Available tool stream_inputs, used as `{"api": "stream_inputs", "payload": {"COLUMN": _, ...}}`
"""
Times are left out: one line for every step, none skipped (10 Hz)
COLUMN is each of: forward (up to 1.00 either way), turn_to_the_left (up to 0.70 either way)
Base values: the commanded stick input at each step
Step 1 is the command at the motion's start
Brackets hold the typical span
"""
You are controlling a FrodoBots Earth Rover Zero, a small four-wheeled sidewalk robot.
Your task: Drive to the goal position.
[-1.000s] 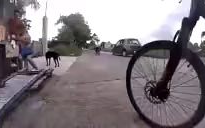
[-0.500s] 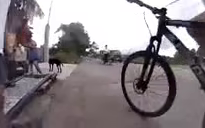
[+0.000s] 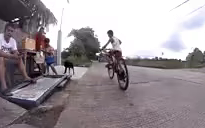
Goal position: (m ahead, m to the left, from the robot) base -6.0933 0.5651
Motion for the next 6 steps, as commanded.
{"api": "stream_inputs", "payload": {"forward": 0.0, "turn_to_the_left": 0.0}}
{"api": "stream_inputs", "payload": {"forward": 0.0, "turn_to_the_left": -0.06}}
{"api": "stream_inputs", "payload": {"forward": 0.0, "turn_to_the_left": -0.45}}
{"api": "stream_inputs", "payload": {"forward": 0.0, "turn_to_the_left": -0.45}}
{"api": "stream_inputs", "payload": {"forward": 0.0, "turn_to_the_left": -0.45}}
{"api": "stream_inputs", "payload": {"forward": 0.0, "turn_to_the_left": -0.45}}
